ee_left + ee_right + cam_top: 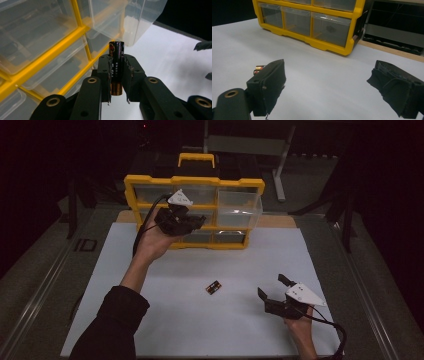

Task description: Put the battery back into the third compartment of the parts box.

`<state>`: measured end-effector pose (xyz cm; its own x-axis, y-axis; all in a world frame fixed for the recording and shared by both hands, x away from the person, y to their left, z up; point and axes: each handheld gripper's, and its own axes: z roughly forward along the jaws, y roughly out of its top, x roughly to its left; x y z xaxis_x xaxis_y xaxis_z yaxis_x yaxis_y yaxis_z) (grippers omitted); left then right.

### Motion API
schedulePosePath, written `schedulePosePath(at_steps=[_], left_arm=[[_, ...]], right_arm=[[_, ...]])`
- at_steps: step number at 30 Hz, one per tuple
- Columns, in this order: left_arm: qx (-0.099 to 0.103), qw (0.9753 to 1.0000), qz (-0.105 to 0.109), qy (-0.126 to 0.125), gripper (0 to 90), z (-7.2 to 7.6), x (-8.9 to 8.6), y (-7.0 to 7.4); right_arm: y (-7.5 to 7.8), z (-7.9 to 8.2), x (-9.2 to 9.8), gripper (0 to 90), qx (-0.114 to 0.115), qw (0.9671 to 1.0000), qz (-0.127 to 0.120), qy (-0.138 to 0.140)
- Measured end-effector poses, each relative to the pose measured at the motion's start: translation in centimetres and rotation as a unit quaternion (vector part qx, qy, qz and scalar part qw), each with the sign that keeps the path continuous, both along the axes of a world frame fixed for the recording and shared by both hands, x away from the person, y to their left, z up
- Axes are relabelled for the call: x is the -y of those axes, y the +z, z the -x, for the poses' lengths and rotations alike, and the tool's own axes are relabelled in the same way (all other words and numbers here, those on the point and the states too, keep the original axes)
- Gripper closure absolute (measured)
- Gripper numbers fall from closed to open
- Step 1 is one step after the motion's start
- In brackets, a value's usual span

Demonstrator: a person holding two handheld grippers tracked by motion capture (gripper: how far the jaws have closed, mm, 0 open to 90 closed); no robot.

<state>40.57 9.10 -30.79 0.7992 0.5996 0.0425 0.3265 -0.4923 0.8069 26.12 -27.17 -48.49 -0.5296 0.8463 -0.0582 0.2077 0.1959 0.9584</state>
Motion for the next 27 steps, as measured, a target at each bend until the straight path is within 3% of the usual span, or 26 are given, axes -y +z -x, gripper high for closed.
schedulePosePath(at_steps=[16,27], left_arm=[[0.043,0.9990,0.014,-0.001,77.1,0.2,0.0,2.0],[0.059,0.9979,0.023,-0.013,77.1,0.1,0.5,3.4]], right_arm=[[0.0,0.0,0.0,11.7,0.000,1.0000,0.000,0.000],[0.0,0.0,0.0,11.7,0.000,1.0000,-0.001,0.000]])
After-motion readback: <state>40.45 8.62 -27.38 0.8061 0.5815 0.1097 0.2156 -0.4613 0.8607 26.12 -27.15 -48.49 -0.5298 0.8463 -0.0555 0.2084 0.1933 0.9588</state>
